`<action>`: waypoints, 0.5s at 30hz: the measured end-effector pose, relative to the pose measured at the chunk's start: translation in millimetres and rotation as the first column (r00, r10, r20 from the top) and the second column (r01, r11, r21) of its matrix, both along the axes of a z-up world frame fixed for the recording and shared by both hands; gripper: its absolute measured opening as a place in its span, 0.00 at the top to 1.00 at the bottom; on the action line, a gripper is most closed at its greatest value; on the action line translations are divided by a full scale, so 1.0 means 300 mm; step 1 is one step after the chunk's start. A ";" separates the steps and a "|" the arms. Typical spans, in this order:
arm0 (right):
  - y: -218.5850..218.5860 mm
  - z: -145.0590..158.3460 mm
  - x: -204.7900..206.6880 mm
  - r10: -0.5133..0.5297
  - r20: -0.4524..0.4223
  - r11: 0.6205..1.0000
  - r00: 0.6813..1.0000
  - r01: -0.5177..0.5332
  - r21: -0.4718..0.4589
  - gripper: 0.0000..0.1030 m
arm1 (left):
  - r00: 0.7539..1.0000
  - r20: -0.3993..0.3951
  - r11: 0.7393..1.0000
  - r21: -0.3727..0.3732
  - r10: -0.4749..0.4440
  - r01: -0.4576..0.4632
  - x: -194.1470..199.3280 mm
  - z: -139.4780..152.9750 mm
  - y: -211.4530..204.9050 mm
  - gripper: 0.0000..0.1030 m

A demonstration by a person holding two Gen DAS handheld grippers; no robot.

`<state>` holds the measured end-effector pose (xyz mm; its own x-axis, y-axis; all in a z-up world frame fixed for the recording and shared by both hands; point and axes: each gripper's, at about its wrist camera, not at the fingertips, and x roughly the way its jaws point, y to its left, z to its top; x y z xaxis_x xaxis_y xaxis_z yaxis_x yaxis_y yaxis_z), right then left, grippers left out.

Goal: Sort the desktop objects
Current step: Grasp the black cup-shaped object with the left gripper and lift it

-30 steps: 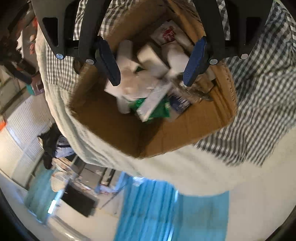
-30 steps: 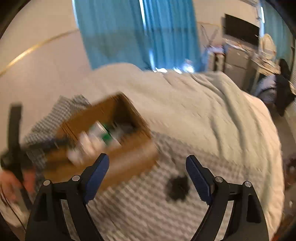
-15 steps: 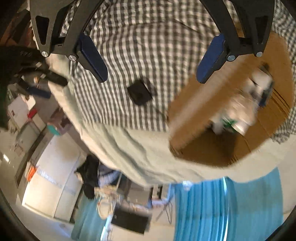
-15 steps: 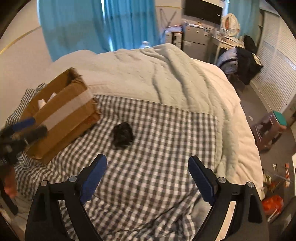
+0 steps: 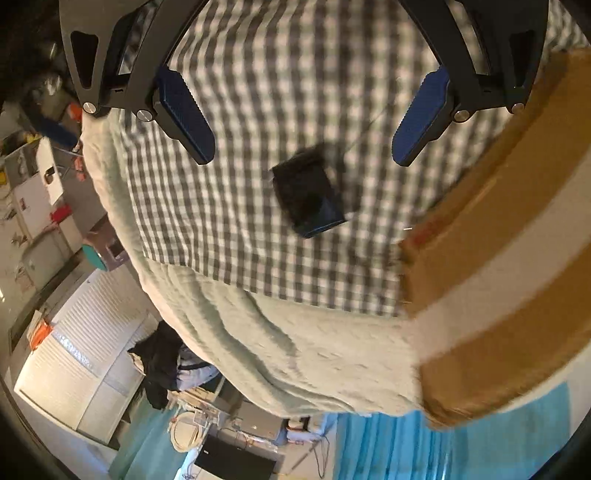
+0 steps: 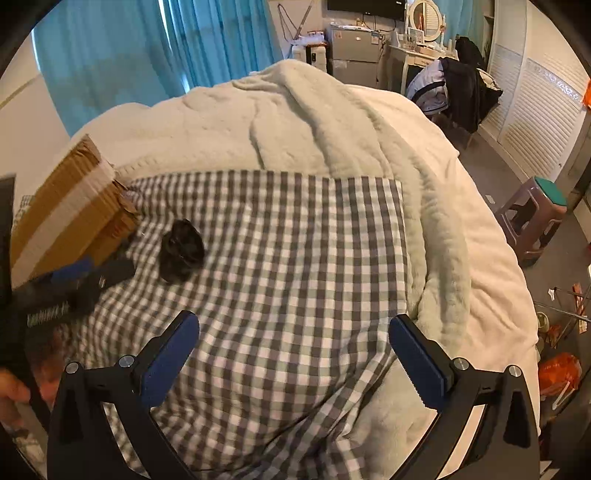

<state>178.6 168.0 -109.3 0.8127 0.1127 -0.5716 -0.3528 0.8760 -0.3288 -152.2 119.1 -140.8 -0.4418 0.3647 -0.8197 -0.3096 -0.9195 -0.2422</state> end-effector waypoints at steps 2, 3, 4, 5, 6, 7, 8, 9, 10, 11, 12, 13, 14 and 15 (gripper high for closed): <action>-0.011 -0.008 0.016 0.005 0.003 1.000 1.000 -0.005 -0.024 0.00 | 1.000 0.022 1.000 0.003 0.005 -0.005 -0.041 -0.037 0.035 0.04; -0.017 -0.012 0.025 0.006 0.010 0.999 1.000 -0.006 -0.039 0.00 | 0.999 0.029 1.000 -0.004 0.016 -0.015 -0.063 -0.061 0.053 0.04; -0.020 -0.015 0.032 0.005 0.014 0.999 1.000 -0.004 -0.049 0.00 | 0.999 0.038 1.000 -0.017 0.027 -0.026 -0.086 -0.086 0.069 0.04; -0.024 -0.017 0.039 0.002 0.016 0.998 1.000 -0.001 -0.058 0.00 | 0.999 0.042 0.999 -0.032 0.031 -0.029 -0.102 -0.107 0.084 0.04; -0.028 -0.020 0.049 0.001 0.014 0.998 1.000 0.000 -0.064 0.00 | 0.998 0.048 0.999 -0.044 0.031 -0.029 -0.116 -0.127 0.094 0.04; -0.033 -0.023 0.060 -0.002 0.006 0.998 1.000 0.002 -0.064 0.00 | 0.998 0.059 0.998 -0.063 0.028 -0.025 -0.136 -0.155 0.106 0.04; -0.036 -0.026 0.068 -0.006 -0.001 0.998 1.000 0.005 -0.061 0.00 | 0.997 0.070 0.997 -0.073 0.026 -0.021 -0.149 -0.176 0.111 0.04; -0.041 -0.030 0.078 -0.008 -0.013 0.998 1.000 0.008 -0.061 0.00 | 0.997 0.081 0.997 -0.071 0.018 -0.012 -0.160 -0.194 0.115 0.07; -0.046 -0.033 0.085 -0.011 -0.021 0.998 1.000 0.010 -0.060 0.00 | 0.996 0.086 0.998 -0.065 0.004 0.002 -0.165 -0.206 0.115 0.25; -0.049 -0.034 0.088 -0.015 -0.025 0.998 1.000 0.014 -0.061 0.00 | 0.996 0.089 0.997 -0.070 -0.013 0.019 -0.168 -0.217 0.114 0.38; -0.052 -0.037 0.090 -0.017 -0.028 0.998 0.999 0.016 -0.062 0.00 | 0.995 0.091 0.996 -0.079 -0.028 0.035 -0.167 -0.221 0.113 0.46; -0.054 -0.041 0.091 -0.019 -0.035 0.998 0.999 0.017 -0.060 0.00 | 0.995 0.086 0.996 -0.073 -0.042 0.049 -0.163 -0.219 0.108 0.48; -0.053 -0.043 0.089 -0.018 -0.039 0.998 0.999 0.016 -0.058 0.00 | 0.995 0.078 0.997 -0.048 -0.055 0.059 -0.154 -0.208 0.093 0.48; -0.051 -0.044 0.084 -0.017 -0.044 0.998 0.999 0.014 -0.054 0.00 | 0.995 0.079 0.998 -0.031 -0.058 0.060 -0.145 -0.199 0.081 0.49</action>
<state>203.7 152.7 -122.6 0.7880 0.0686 -0.6119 -0.3545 0.8631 -0.3598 -195.8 143.4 -200.4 -0.3548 0.3600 -0.8629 -0.3451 -0.9082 -0.2370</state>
